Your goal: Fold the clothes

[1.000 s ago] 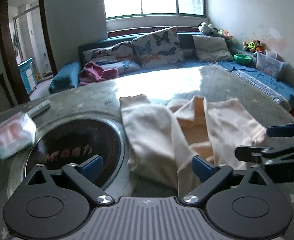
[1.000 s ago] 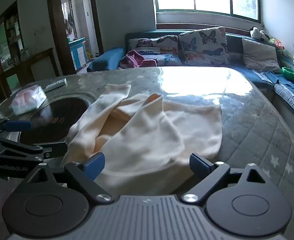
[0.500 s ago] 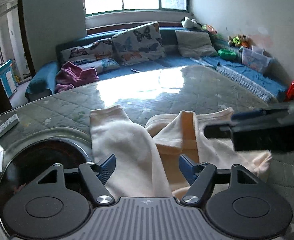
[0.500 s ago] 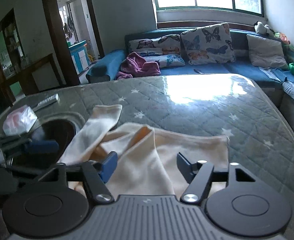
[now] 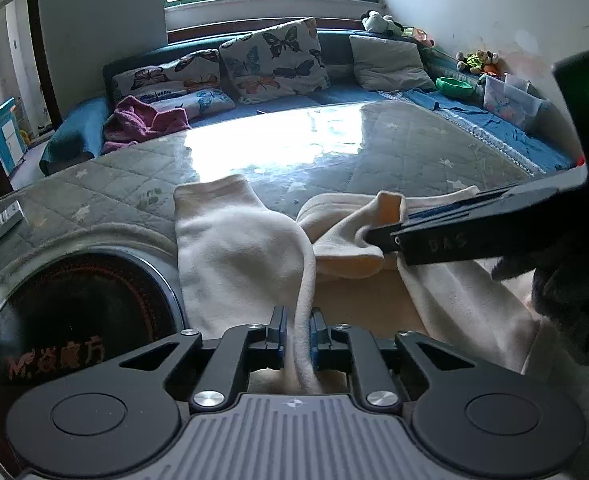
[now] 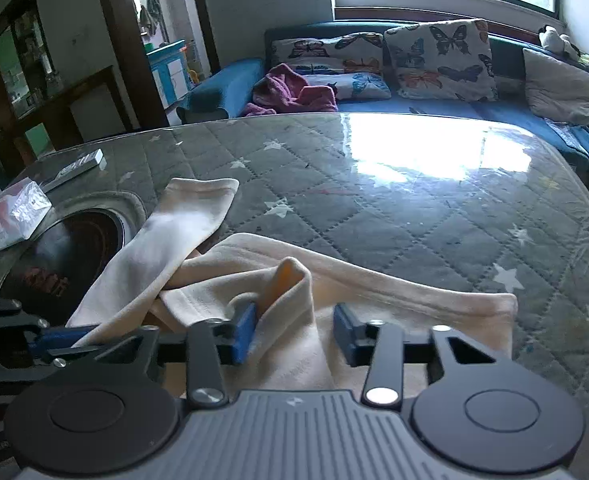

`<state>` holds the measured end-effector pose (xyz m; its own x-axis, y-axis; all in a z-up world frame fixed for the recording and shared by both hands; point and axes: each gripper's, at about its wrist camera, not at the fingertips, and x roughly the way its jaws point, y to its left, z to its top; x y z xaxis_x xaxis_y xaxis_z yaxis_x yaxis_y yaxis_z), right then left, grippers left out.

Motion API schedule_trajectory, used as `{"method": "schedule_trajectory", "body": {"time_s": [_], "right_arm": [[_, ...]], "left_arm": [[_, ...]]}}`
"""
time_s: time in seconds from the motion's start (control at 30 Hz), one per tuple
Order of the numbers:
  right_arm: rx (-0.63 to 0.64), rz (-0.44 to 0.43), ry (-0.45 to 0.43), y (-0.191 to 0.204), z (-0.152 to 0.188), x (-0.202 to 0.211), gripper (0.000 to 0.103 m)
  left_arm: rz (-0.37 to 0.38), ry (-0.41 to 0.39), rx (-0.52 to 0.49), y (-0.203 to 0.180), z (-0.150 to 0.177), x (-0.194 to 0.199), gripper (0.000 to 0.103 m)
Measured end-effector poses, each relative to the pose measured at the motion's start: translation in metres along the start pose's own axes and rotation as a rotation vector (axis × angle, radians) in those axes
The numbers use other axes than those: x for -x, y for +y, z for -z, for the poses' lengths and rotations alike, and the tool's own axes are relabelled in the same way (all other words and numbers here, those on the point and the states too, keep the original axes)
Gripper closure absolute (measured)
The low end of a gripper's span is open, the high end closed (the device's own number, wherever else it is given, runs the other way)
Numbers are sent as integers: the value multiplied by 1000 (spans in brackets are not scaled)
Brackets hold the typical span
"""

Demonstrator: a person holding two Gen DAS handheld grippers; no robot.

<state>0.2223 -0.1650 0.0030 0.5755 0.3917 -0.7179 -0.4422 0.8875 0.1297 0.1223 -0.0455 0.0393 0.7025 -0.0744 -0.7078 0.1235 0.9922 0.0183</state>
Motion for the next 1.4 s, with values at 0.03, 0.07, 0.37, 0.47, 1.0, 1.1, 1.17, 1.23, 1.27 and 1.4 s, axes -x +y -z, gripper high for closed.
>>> {"method": "schedule_trajectory", "body": {"time_s": [0.03, 0.07, 0.37, 0.47, 1.0, 1.1, 1.17, 1.23, 1.27, 1.4], "right_arm": [[4, -1, 0, 0, 0, -1, 78], [11, 3, -6, 2, 1, 0, 84], [15, 85, -107, -9, 9, 43, 99], [4, 131, -156, -16, 17, 68, 100], [-24, 67, -160, -14, 20, 89, 78], [-43, 34, -127, -11, 12, 64, 75], [-43, 40, -102, -11, 9, 48, 72], [-41, 47, -76, -12, 7, 34, 72], [-39, 45, -69, -12, 7, 30, 72], [-31, 32, -45, -12, 7, 18, 89]], "left_arm": [[-2, -1, -2, -1, -2, -1, 88], [0, -2, -5, -2, -3, -1, 88], [-8, -32, 6, 6, 2, 8, 98], [-17, -54, 19, 12, 5, 18, 99], [-29, -118, 112, 36, 32, 73, 100], [-26, -106, 113, 39, 38, 78, 100], [-22, -93, 110, 40, 41, 77, 99], [-21, -82, 107, 42, 41, 74, 98], [-23, -78, 105, 42, 40, 73, 97], [-23, -77, 77, 39, 32, 67, 87]]}}
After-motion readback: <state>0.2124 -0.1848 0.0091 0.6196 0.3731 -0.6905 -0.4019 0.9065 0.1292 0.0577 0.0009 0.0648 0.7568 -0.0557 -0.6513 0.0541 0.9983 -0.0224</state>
